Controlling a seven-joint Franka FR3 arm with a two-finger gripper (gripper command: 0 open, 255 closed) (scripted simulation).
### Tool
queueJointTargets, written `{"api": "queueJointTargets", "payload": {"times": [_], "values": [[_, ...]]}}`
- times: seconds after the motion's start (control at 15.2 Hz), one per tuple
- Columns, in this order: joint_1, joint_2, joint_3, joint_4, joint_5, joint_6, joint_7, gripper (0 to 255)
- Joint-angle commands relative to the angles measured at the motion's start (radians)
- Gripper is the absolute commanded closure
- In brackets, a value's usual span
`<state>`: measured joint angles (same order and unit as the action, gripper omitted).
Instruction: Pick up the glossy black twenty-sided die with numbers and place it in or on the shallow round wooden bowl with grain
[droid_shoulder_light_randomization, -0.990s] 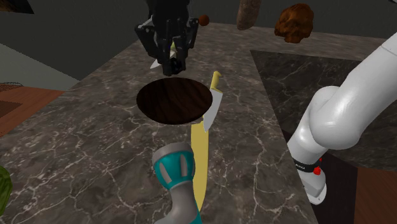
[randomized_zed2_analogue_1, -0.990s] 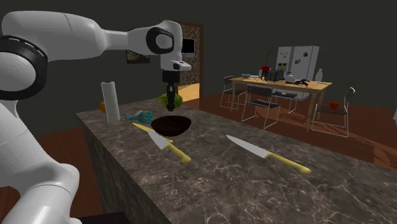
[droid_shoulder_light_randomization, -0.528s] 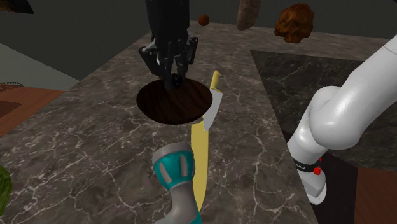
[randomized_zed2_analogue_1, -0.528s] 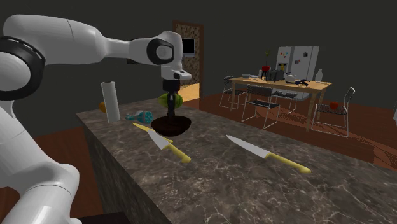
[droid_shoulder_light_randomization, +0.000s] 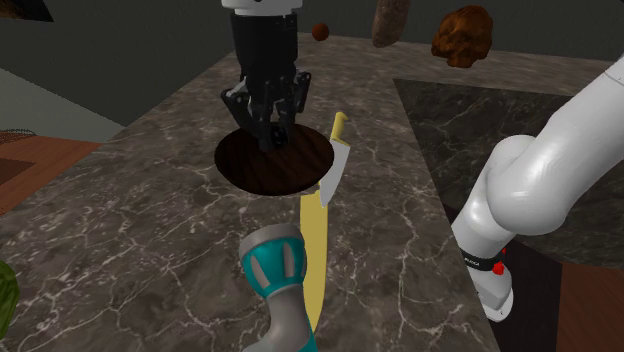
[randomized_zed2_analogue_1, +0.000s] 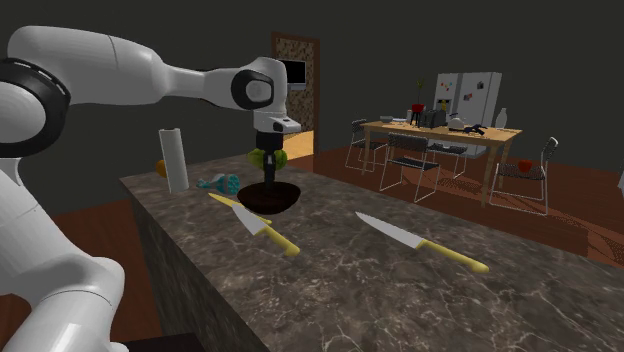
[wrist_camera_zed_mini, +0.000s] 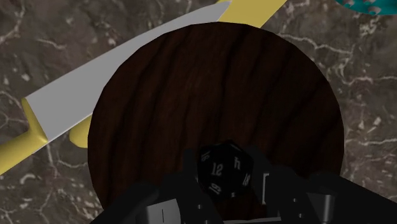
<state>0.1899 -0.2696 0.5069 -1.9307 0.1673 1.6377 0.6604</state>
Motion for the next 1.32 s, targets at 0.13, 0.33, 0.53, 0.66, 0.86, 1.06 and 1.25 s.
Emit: {"api": "queueJointTargets", "payload": {"times": [0.13,0.33,0.53,0.66,0.86,1.06,1.25], "values": [[0.000,0.000,0.000,0.000,0.000,0.000,0.000,0],[0.000,0.000,0.000,0.000,0.000,0.000,0.000,0],[-0.002,0.007,-0.001,0.040,-0.004,-0.033,0.003,0],[-0.006,0.026,-0.003,0.124,-0.013,-0.100,0.011,0],[-0.007,0.035,-0.003,0.159,-0.018,-0.126,0.015,0],[-0.007,0.035,-0.003,0.159,-0.018,-0.126,0.015,0],[-0.007,0.035,-0.003,0.159,-0.018,-0.126,0.015,0]]}}
